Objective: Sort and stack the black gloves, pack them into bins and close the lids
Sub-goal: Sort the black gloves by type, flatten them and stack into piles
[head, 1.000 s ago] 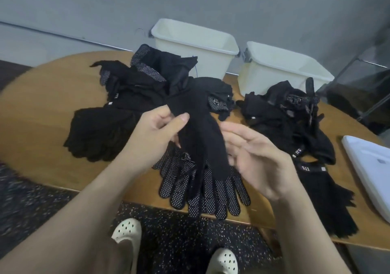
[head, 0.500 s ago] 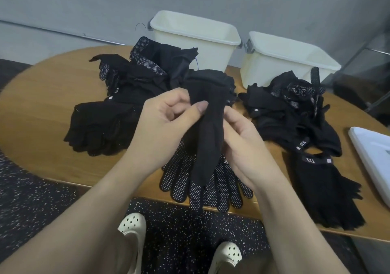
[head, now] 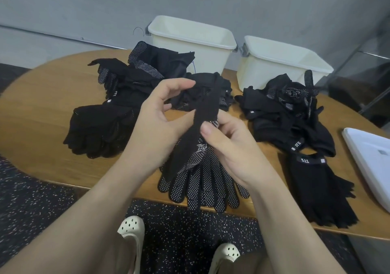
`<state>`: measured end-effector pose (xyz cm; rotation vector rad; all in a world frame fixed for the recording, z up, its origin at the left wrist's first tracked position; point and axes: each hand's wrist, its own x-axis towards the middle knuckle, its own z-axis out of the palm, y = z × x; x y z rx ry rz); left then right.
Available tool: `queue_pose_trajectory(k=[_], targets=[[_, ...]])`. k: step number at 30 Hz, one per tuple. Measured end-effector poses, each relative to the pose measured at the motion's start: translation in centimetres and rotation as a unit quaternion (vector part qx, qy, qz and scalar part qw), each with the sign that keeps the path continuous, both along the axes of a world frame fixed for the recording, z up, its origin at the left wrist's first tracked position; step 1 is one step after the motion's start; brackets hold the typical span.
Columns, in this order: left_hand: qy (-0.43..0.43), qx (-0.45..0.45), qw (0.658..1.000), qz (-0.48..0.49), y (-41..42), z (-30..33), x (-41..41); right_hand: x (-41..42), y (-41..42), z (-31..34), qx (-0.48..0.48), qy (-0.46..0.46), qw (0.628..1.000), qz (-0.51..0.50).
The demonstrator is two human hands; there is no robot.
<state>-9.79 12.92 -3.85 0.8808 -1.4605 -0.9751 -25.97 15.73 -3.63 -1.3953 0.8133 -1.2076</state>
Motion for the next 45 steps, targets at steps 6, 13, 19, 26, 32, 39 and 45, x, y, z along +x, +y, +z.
queue_pose_trajectory(k=[6, 13, 19, 26, 32, 39, 45], targets=[[0.0, -0.002, 1.0, 0.01, 0.8, 0.6, -0.1, -0.2, 0.3, 1.0, 0.01, -0.04, 0.997, -0.072], [-0.033, -0.02, 0.999, -0.027, 2.3, 0.9, -0.5, -0.2, 0.2, 1.7, 0.002, -0.084, 0.986, -0.145], [-0.005, -0.038, 0.998, 0.046, 2.6, 1.2, 0.3, -0.6, 0.6, 2.2, -0.008, -0.05, 0.992, -0.114], [-0.013, -0.001, 1.0, -0.016, 3.8, 2.5, 3.3, -2.6, 1.4, 1.9, 0.039, 0.019, 0.999, 0.033], [-0.087, 0.114, 0.985, -0.094, 0.5, -1.4, 4.5, -2.1, -0.3, -0.9, 0.116, 0.145, 0.983, 0.004], [-0.17, 0.135, 0.975, -0.039, -2.9, -4.5, 3.8, -2.3, -3.1, -3.8, 0.069, 0.323, 0.942, -0.059], [-0.2, 0.139, 0.97, 0.013, -3.4, -5.4, 3.2, -2.3, -5.0, -4.4, 0.058, 0.362, 0.926, -0.093]])
